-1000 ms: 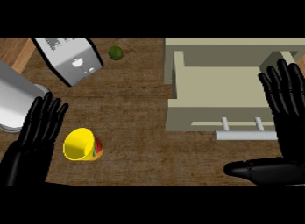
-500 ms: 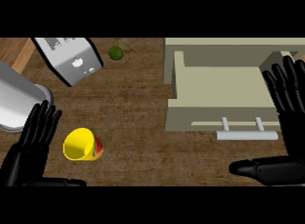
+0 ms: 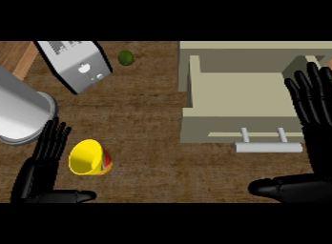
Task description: Pick up the cup, place it into the drawer and close the drawer
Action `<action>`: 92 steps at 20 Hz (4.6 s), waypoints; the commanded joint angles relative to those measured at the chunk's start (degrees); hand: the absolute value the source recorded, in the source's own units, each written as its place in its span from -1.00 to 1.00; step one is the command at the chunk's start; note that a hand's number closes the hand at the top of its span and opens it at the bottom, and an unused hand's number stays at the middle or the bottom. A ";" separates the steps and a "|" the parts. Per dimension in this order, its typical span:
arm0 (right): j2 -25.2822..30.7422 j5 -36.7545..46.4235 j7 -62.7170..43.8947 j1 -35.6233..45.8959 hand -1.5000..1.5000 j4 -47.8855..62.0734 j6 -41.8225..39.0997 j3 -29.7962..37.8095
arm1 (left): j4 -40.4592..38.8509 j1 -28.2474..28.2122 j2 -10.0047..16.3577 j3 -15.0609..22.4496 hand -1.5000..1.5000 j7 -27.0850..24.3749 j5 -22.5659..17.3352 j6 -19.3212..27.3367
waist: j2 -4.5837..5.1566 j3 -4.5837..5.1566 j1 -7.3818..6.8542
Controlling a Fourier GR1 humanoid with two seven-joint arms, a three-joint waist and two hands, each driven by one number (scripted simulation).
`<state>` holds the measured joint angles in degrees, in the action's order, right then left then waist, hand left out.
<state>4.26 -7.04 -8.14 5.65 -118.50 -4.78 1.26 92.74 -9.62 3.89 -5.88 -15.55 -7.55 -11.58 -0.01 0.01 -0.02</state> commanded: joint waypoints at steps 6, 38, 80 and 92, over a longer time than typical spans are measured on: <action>1.67 -3.01 0.24 -1.49 -1.00 -0.69 -2.73 2.87 | -13.90 5.34 0.51 -1.94 -1.00 -7.04 2.16 -0.48 | 0.01 -0.01 0.12; 0.96 -3.13 -3.16 -1.48 -1.00 -2.88 -3.27 2.01 | -56.26 21.15 5.30 -6.44 -1.00 -33.18 3.56 -5.51 | 0.04 0.01 0.24; 2.17 -4.28 -3.35 0.60 -1.00 -2.20 -3.99 3.78 | -51.15 27.05 0.13 -7.21 1.00 -42.14 -4.64 -3.49 | -0.06 -0.02 -0.03; 1.18 -3.10 -1.53 -1.62 -1.00 -0.43 -3.75 3.79 | -17.78 27.00 -3.71 2.66 1.00 -13.80 -8.51 2.20 | -0.22 -0.07 -0.40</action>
<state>5.61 -10.46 -11.14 4.24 -120.57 -8.10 4.95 65.86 16.82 2.90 -6.20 -36.77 -14.20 -12.22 -0.25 -0.05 -0.35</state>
